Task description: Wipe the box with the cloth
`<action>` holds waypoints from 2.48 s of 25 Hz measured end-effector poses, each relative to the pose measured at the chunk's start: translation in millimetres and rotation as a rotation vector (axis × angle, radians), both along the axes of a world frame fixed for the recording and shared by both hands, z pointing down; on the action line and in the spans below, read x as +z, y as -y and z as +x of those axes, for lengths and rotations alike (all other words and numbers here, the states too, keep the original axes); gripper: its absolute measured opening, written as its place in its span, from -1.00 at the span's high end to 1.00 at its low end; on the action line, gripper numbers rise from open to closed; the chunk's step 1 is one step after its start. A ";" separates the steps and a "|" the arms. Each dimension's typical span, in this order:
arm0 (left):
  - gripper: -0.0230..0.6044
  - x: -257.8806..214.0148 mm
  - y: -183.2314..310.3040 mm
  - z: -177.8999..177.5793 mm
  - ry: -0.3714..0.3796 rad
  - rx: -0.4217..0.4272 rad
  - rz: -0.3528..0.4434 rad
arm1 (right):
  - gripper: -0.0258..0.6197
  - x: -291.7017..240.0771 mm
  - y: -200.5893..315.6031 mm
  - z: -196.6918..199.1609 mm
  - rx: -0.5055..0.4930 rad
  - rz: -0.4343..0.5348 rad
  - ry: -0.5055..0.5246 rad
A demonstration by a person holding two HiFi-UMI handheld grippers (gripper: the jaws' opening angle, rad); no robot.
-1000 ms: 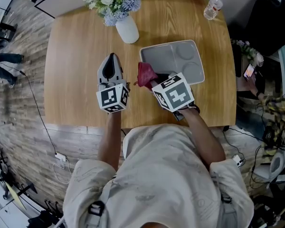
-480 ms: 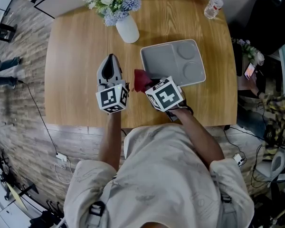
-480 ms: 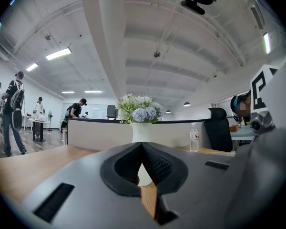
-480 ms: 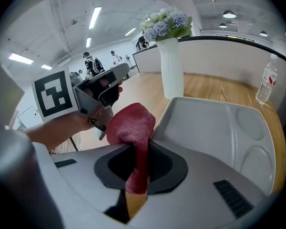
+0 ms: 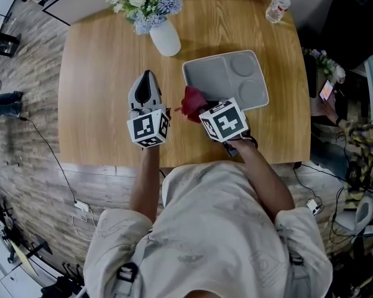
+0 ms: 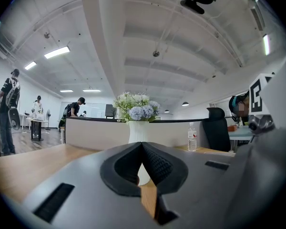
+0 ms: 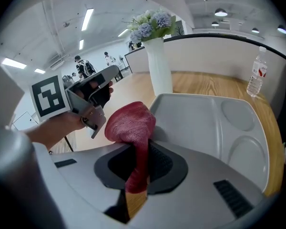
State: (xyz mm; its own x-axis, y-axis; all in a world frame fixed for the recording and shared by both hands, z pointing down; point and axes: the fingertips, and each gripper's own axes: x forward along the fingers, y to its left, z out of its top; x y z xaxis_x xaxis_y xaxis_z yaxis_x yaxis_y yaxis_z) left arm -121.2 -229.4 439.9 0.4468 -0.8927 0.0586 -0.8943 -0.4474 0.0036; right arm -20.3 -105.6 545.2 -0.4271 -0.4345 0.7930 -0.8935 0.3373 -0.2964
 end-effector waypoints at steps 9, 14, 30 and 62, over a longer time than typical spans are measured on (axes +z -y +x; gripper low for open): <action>0.90 0.9 0.0 6.8 -0.001 0.010 0.000 | 0.73 1.6 -3.1 25.1 0.047 0.000 -0.015; 0.90 1.1 -1.2 9.6 -0.004 0.016 -0.001 | 0.73 1.2 -8.3 40.8 0.077 0.002 -0.032; 0.90 0.0 -1.1 17.9 -0.003 0.035 -0.001 | 0.73 -0.1 -21.1 99.1 0.185 0.001 -0.062; 0.89 5.8 -9.5 44.1 0.007 0.104 -0.016 | 0.73 -1.2 -38.3 220.2 0.414 0.017 -0.129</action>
State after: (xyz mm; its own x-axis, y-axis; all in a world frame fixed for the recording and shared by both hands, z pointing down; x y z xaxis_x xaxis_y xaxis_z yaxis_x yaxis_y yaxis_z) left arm -77.1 -219.9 445.7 0.5366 -0.8404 0.0759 -0.8431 -0.5377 0.0058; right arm 199.9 -67.3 544.0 -0.1120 -0.5618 0.8197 -0.9839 -0.0531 -0.1708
